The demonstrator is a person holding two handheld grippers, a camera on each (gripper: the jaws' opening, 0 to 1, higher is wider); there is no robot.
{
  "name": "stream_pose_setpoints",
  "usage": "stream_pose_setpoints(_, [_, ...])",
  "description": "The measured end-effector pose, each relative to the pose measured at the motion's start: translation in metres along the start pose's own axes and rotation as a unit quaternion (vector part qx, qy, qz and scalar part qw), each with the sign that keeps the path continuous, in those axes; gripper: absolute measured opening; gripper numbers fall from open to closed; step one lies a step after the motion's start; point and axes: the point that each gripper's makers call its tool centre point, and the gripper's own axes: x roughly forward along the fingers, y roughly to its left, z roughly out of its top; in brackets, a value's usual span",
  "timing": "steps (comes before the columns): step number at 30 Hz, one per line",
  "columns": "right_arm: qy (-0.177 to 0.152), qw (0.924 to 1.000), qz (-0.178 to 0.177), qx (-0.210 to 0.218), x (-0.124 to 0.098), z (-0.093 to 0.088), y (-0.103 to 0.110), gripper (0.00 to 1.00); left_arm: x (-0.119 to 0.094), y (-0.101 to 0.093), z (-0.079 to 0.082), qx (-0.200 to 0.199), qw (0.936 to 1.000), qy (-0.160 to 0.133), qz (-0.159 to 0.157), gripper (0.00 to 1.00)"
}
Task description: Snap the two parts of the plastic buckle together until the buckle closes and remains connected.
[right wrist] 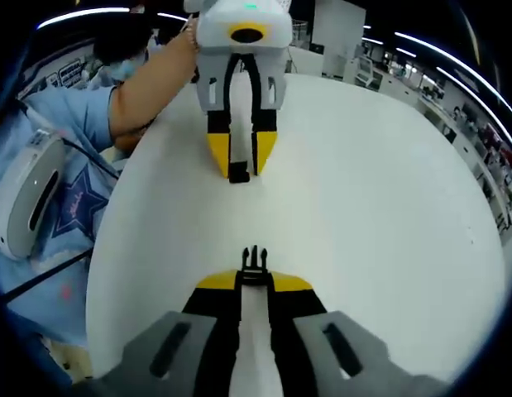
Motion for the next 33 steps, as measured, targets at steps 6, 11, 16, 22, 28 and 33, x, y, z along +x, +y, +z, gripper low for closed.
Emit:
stream_pose_setpoints(6, [-0.001,1.0000,-0.005,0.003,-0.001,-0.001,0.000,0.11,-0.003,0.003,-0.008,-0.006,0.9991,-0.033,0.026,0.25])
stream_pose_setpoints(11, [-0.008,0.9999,-0.009,0.007,-0.002,-0.001,-0.001,0.11,-0.005,0.004,-0.010,-0.017,0.9964,-0.074,0.038,0.25])
stream_pose_setpoints(16, [-0.008,0.9999,-0.008,0.006,-0.002,-0.001,-0.001,0.11,-0.004,0.005,-0.007,-0.018,0.9932,-0.107,0.042,0.24])
stream_pose_setpoints(22, [-0.012,0.9999,0.000,0.000,0.002,0.003,0.000,0.11,0.001,0.001,-0.002,-0.012,0.9898,-0.138,0.035,0.19])
stream_pose_setpoints(28, [-0.014,0.9998,0.009,-0.008,0.007,0.009,0.002,0.11,0.003,-0.003,0.000,-0.007,0.9889,-0.145,0.032,0.16])
stream_pose_setpoints(33, [-0.015,0.9997,0.013,-0.014,0.009,0.012,0.002,0.11,0.003,-0.006,-0.001,-0.005,0.9890,-0.145,0.030,0.13])
